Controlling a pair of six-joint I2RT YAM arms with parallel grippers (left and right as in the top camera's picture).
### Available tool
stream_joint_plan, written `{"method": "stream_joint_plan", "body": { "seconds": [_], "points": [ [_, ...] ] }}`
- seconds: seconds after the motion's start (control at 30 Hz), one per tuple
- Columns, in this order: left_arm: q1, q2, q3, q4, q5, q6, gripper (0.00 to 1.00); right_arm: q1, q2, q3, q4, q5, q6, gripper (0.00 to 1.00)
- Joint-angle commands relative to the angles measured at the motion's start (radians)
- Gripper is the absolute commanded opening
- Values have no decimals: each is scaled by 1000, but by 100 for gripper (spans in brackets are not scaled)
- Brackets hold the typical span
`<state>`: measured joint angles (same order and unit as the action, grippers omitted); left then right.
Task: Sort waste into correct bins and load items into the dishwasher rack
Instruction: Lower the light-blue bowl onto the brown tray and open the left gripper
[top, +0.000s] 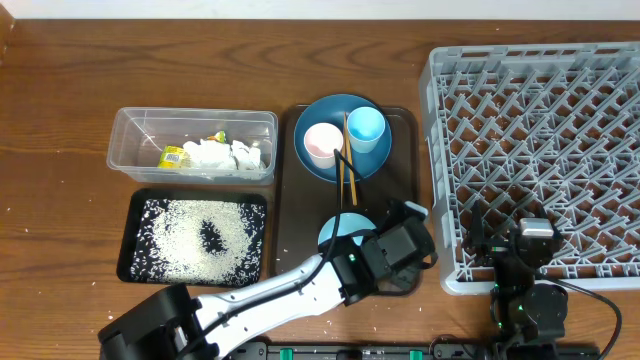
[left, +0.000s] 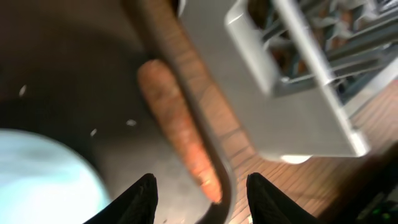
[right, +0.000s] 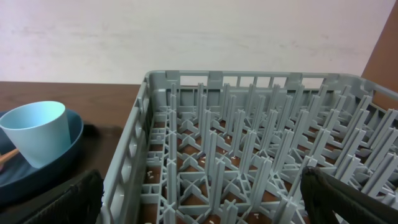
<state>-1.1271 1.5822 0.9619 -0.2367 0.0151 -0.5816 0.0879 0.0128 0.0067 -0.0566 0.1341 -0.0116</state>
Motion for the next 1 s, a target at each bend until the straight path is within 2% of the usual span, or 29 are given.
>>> {"method": "stream_joint_plan", "body": {
  "seconds": [0.0, 0.23, 0.97],
  "points": [
    [-12, -7, 24, 27, -27, -22, 49, -3, 0, -1, -3, 8, -4, 99],
    [-14, 17, 24, 42, -99, -110, 49, -3, 0, -1, -3, 8, -5, 99],
    [-18, 203, 24, 183, -103, -112, 49, -3, 0, -1, -3, 8, -5, 99]
  ]
}}
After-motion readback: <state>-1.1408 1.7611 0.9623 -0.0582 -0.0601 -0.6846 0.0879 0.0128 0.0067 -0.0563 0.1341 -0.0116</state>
